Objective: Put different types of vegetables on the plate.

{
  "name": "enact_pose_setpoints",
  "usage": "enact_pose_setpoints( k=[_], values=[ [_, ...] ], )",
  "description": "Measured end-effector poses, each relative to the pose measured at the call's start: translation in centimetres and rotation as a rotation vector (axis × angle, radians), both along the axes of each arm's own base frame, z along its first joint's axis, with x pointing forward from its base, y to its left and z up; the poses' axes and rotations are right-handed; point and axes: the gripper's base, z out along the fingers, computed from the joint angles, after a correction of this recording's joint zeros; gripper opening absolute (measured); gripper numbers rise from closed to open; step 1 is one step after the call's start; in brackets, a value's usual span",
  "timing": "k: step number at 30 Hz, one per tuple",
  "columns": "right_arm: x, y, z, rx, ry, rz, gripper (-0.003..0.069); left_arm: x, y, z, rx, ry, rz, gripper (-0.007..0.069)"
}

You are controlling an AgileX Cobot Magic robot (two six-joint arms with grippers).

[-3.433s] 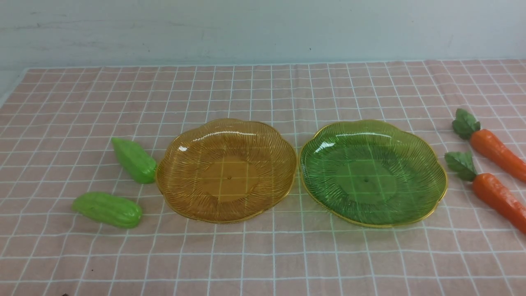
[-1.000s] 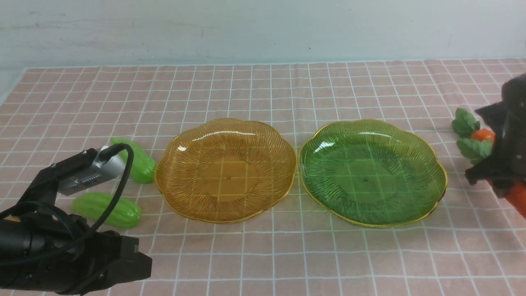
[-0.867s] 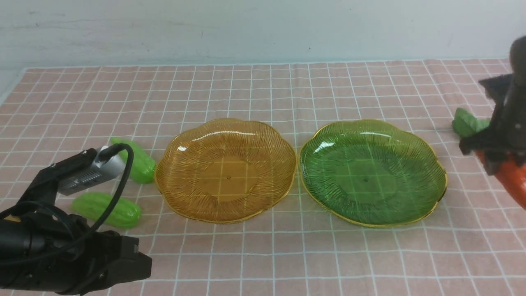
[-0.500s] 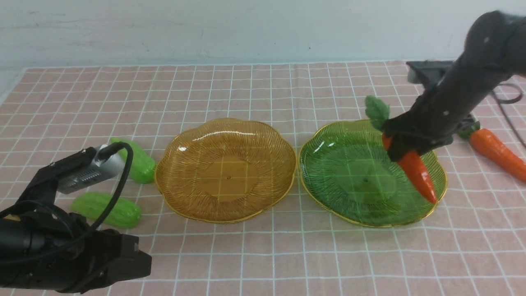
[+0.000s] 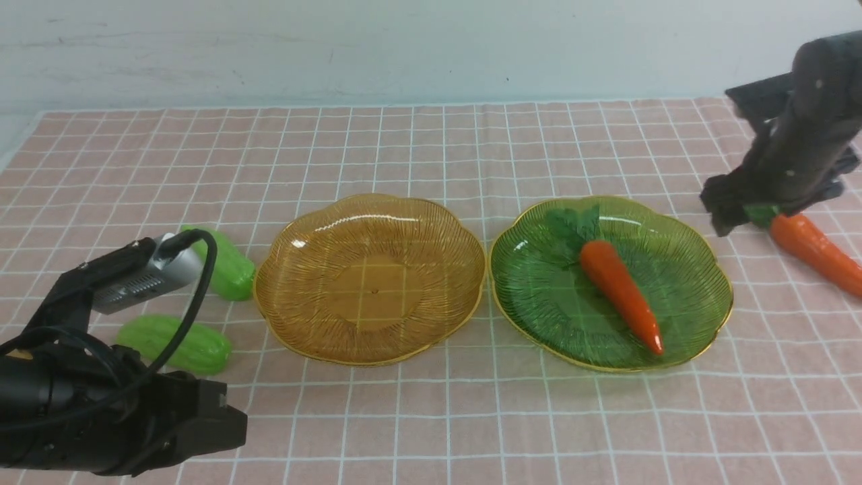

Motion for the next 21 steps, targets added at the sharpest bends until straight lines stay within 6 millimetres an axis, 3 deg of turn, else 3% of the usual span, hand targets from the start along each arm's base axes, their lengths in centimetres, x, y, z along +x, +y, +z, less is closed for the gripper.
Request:
enact_pose_setpoints(
  k=[3, 5, 8, 9, 15, 17, 20, 21],
  values=[
    [0.1, -0.3, -0.8, -0.012, 0.012, 0.004, 0.0539, 0.0, 0.0, 0.0, 0.000, 0.000, 0.000, 0.0112],
    [0.1, -0.4, -0.8, -0.020, 0.010, 0.009, 0.0462, 0.0, 0.0, 0.0, 0.000, 0.000, 0.000, 0.0112],
    [0.2, -0.4, -0.4, -0.011, 0.019, -0.003, 0.0271, 0.0, 0.1, 0.0, 0.010, -0.004, 0.003, 0.0112],
    [0.3, -0.2, -0.1, -0.005, 0.026, -0.009, 0.0237, 0.1, 0.1, -0.1, 0.017, -0.007, 0.006, 0.0112],
    [0.5, 1.7, 3.7, 0.117, 0.072, -0.055, 0.0248, 0.5, 0.8, -0.2, 0.064, -0.021, 0.084, 0.0117],
    [0.8, 3.3, 5.5, 0.221, 0.036, -0.046, 0.0248, 0.7, 1.1, -0.3, 0.084, -0.021, 0.127, 0.0128],
    [1.0, 5.2, 6.6, 0.325, 0.011, -0.027, 0.0248, 0.9, 1.5, -0.3, 0.115, -0.022, 0.179, 0.0153],
    [1.0, 6.8, 7.0, 0.392, 0.007, -0.006, 0.0248, 1.0, 1.7, -0.3, 0.124, -0.023, 0.195, 0.0167]
  ],
)
